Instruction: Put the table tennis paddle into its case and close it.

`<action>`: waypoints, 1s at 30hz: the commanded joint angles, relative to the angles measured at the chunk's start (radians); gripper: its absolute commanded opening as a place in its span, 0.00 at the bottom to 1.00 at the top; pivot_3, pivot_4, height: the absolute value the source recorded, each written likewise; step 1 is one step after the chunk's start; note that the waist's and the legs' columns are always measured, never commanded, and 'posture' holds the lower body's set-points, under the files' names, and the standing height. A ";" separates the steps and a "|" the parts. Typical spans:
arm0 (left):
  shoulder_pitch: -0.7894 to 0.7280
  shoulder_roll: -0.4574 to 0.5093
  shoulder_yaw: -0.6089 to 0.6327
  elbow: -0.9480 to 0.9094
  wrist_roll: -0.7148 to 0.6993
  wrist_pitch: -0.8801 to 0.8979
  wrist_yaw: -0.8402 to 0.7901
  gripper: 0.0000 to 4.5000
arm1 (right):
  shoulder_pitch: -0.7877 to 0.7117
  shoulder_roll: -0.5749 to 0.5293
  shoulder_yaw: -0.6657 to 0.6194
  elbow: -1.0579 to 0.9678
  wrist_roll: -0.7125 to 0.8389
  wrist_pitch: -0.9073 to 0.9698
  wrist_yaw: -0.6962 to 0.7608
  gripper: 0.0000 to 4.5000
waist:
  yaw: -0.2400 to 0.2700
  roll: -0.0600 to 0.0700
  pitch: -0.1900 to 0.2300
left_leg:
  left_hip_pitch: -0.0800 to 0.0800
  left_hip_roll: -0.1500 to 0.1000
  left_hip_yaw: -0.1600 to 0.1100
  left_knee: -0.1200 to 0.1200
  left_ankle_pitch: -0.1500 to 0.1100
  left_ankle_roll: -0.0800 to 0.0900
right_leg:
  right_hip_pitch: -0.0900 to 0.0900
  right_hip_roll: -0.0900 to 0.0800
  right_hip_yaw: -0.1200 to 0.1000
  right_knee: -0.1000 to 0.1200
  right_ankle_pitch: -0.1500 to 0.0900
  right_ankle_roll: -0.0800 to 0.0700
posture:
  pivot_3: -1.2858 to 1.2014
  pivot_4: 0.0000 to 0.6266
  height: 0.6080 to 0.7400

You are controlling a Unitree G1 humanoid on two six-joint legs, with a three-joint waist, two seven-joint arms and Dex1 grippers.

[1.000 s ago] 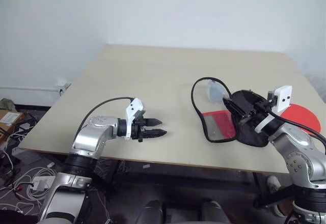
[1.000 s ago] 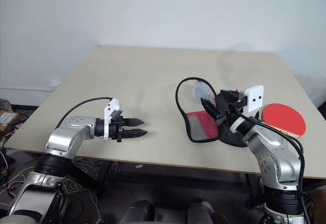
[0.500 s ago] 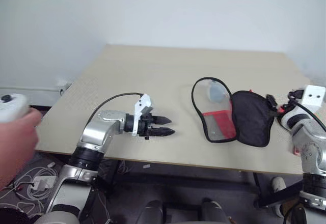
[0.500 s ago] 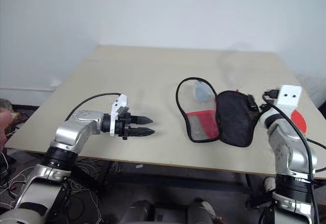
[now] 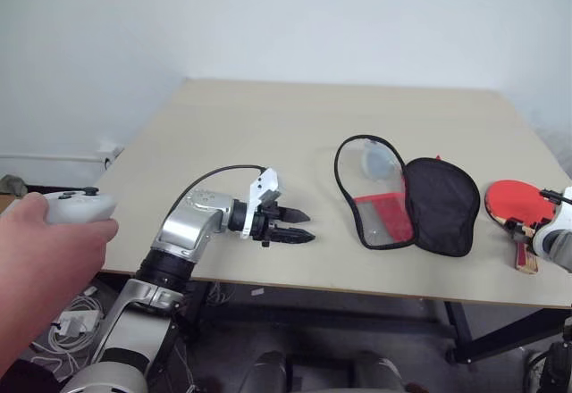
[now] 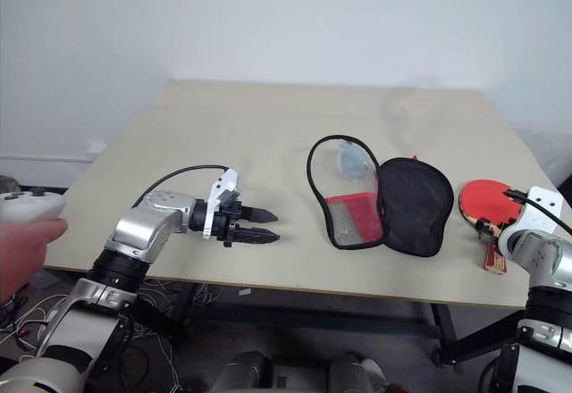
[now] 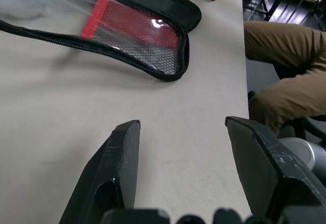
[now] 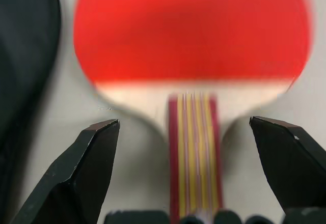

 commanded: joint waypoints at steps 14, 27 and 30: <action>-0.107 -0.035 -0.003 0.183 0.077 -0.155 -0.065 0.62 | -0.013 0.034 -0.030 -0.066 -0.049 -0.015 -0.040 0.25 | -0.003 -0.001 0.000 | 0.000 0.000 0.000 0.000 0.000 0.000 | 0.000 0.000 0.000 0.000 0.000 0.000 | 0.52 0.00 1.00; -0.141 -0.048 -0.003 0.221 0.107 -0.157 -0.095 0.62 | -0.077 0.197 0.024 -0.576 0.064 -0.003 -0.052 0.25 | -0.003 0.007 0.001 | -0.001 0.002 0.000 -0.001 0.000 0.000 | -0.005 0.003 0.001 0.003 0.000 0.000 | 0.52 0.00 1.00; -0.139 -0.047 -0.002 0.211 0.109 -0.146 -0.093 0.62 | -0.063 0.250 0.129 -0.615 0.017 -0.026 -0.069 0.25 | -0.001 0.007 0.001 | -0.002 0.002 0.000 -0.001 0.000 0.000 | -0.005 0.002 0.001 0.003 0.000 0.000 | 0.52 0.00 1.00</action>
